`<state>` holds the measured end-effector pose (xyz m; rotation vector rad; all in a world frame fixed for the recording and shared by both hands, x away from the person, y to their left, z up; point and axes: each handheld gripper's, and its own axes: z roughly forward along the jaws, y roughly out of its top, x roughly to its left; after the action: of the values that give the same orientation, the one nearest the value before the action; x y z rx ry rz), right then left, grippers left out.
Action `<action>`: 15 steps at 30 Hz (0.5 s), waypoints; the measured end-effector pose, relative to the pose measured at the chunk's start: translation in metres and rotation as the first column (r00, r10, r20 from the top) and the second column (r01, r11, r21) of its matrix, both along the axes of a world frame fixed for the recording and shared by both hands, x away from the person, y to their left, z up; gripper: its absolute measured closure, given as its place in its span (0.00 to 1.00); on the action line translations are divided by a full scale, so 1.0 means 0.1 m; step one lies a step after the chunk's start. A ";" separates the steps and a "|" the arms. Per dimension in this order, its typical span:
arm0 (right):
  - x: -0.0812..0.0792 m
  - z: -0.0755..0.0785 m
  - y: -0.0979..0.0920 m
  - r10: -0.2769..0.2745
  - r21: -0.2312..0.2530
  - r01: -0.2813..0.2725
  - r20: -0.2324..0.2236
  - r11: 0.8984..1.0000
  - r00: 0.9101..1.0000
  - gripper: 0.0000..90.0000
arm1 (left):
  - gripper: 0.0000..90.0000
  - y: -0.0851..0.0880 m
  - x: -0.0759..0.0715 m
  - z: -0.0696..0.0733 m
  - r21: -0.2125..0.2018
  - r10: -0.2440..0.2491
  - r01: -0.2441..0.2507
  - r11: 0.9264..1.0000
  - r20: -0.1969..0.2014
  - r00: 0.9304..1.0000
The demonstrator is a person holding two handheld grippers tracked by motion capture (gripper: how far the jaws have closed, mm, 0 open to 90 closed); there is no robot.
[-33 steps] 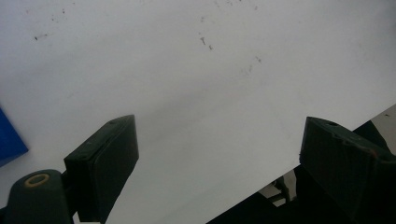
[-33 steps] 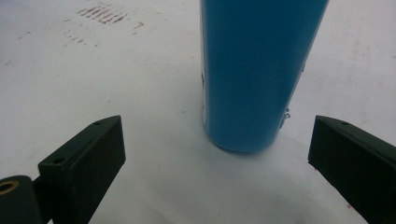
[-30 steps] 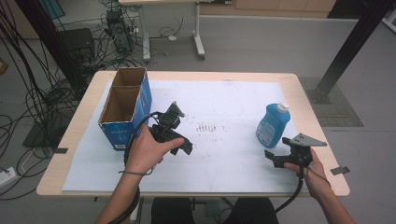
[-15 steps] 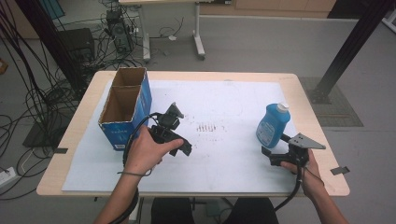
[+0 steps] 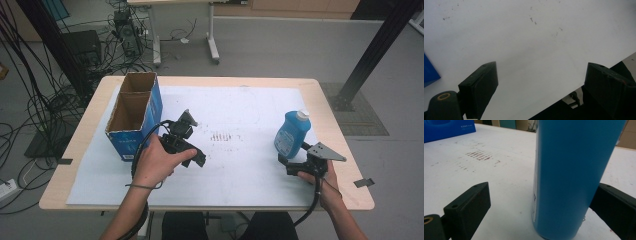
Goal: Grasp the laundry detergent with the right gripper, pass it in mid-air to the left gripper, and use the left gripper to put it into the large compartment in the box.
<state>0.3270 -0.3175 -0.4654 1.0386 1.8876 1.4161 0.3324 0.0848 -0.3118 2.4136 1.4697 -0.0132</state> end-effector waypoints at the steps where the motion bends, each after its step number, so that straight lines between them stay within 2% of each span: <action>1: 0.00 0.00 0.00 0.002 0.001 -0.002 0.004 1.000 1.000 0.03 | 0.13 0.00 0.00 0.00 0.001 0.002 -0.002 1.000 0.000 1.000; 15: 0.07 -0.04 0.01 -0.028 -0.012 0.029 0.016 1.000 0.999 0.03 | 0.13 -0.01 -0.01 0.01 0.005 0.002 -0.002 1.000 0.001 1.000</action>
<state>0.3343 -0.3168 -0.4696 1.0415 1.8613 1.3906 0.3313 0.0834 -0.3105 2.4159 1.4728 -0.0074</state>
